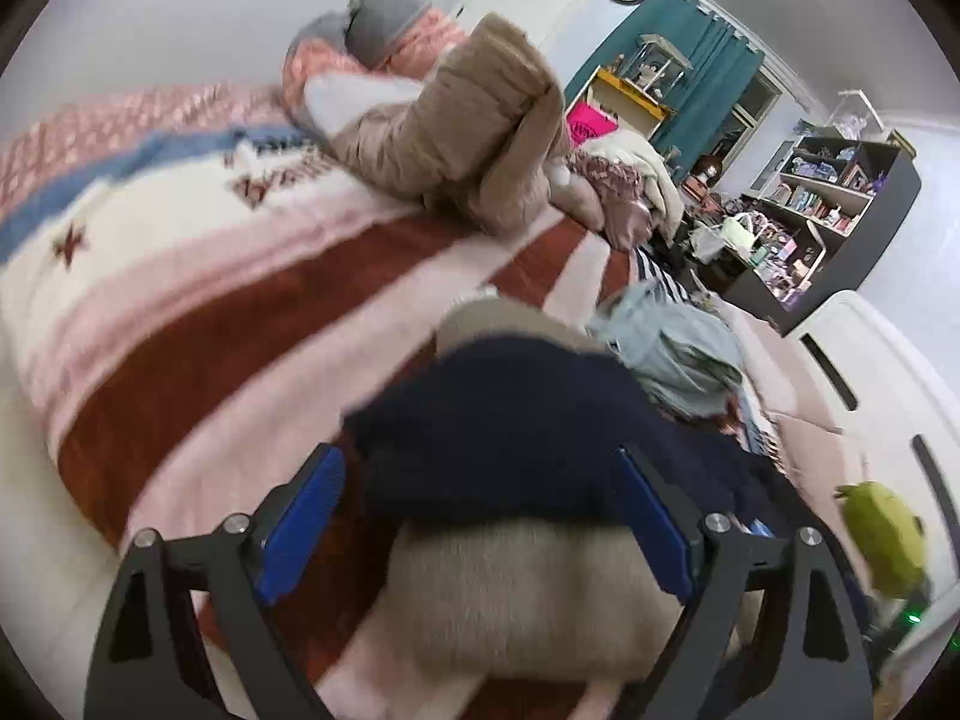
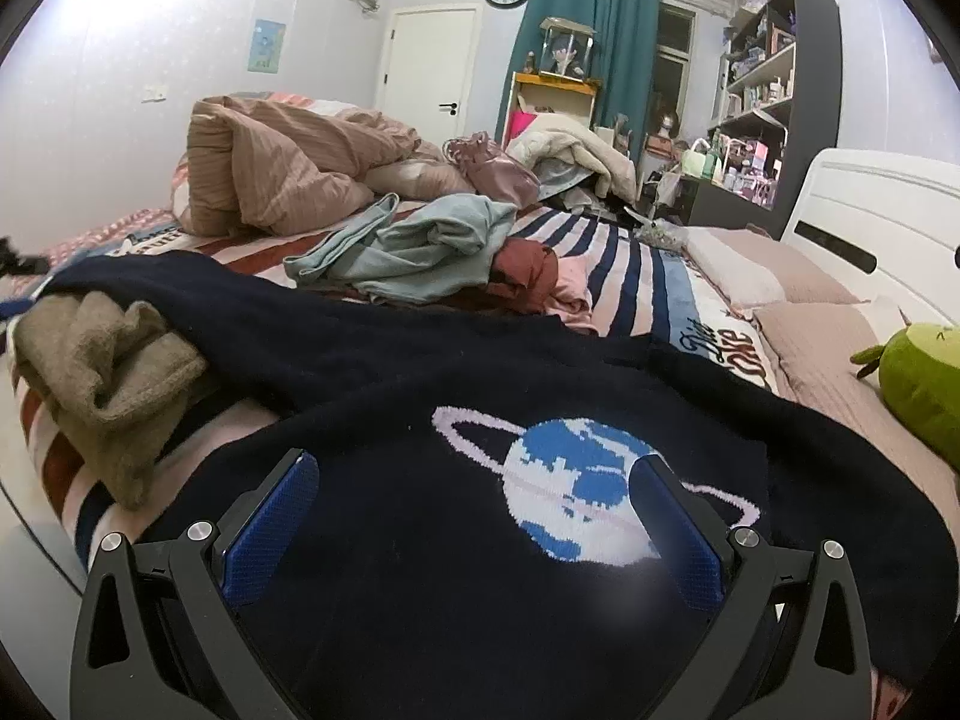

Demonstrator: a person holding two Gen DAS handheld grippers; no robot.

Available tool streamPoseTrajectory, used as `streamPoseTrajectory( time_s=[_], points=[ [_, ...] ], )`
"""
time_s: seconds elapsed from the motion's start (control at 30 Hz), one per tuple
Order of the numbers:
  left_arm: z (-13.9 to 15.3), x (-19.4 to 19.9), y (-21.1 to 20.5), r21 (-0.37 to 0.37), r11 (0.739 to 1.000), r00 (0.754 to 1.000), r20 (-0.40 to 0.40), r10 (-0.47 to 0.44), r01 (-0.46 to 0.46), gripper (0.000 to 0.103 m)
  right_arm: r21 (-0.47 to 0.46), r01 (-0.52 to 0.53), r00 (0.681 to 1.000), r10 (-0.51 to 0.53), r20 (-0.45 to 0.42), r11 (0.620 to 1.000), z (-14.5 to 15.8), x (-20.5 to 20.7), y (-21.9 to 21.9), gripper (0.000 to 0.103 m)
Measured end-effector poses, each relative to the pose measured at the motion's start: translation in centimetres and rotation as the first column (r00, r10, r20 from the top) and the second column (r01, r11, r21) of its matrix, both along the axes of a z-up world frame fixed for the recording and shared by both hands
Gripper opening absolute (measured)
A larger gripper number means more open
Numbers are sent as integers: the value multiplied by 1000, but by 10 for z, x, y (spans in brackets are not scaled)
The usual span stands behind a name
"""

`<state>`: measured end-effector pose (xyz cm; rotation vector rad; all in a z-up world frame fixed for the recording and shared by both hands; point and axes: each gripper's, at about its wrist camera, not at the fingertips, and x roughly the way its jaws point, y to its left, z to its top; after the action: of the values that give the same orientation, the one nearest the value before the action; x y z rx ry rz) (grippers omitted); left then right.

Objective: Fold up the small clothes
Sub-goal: 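Grasp a sleeve of the navy planet sweater with the left gripper and lift it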

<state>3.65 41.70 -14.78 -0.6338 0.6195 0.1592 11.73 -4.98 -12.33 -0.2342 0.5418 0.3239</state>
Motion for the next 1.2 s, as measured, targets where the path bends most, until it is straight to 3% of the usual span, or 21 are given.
streamPoseTrajectory(
  time_s=[0.13, 0.23, 0.33, 0.53, 0.6, 0.67, 0.8, 0.83, 0.93, 1.0, 1.03, 1.07, 1.1, 1.13, 1.2],
  points=[
    [-24, -9, 5, -147, 989, 1000, -18, -26, 23, 87, 24, -4, 999, 5, -33, 1000, -6, 1, 1, 103],
    [-32, -3, 6, -182, 983, 1000, -3, -22, 21, 87, 26, -12, 999, 13, -35, 1000, -7, -2, 4, 103],
    [-32, 8, 9, -221, 975, 999, 47, -27, 37, 70, 17, -16, 999, 17, -28, 1000, -6, -3, 6, 103],
    [-14, 41, 13, -139, 990, 999, 45, 11, -5, 67, 19, 13, 999, -12, -33, 1000, -7, 3, 0, 103],
    [-9, 48, 15, -143, 990, 998, 69, 5, 5, 70, 23, 25, 999, -24, -37, 999, -7, 7, -2, 103],
    [-5, 50, 16, -188, 980, 992, 118, -44, 66, 84, 31, 32, 999, -31, -42, 999, -8, 11, -5, 103],
    [4, 41, 17, -224, 960, 966, 232, -116, 169, 95, 38, 35, 998, -33, -51, 999, -10, 14, -7, 103],
    [5, 40, 18, -228, 955, 961, 245, -132, 189, 102, 38, 34, 998, -32, -55, 999, -11, 16, -7, 103],
    [-2, 49, 22, -248, 959, 979, 181, -93, 137, 102, 41, 29, 998, -26, -57, 999, -12, 17, -5, 103],
    [-4, 58, 23, -225, 972, 989, 142, -42, 73, 93, 44, 27, 998, -25, -56, 999, -12, 19, -3, 103],
    [-3, 62, 22, -207, 977, 991, 133, -32, 59, 75, 46, 28, 998, -25, -57, 999, -12, 19, -3, 103],
    [-3, 68, 19, -190, 981, 993, 114, -24, 46, 50, 47, 34, 998, -31, -62, 998, -13, 21, -3, 103],
    [0, 73, 15, -169, 985, 995, 93, -22, 37, 37, 44, 46, 997, -43, -65, 998, -13, 22, -3, 103],
    [2, 76, 11, -152, 988, 996, 87, -25, 38, 16, 38, 79, 995, -76, -65, 996, -13, 24, -4, 103],
    [18, 74, 0, -93, 995, 991, 131, -29, 42, 8, 61, 107, 993, -103, -66, 992, -11, 26, -9, 102]
  ],
)
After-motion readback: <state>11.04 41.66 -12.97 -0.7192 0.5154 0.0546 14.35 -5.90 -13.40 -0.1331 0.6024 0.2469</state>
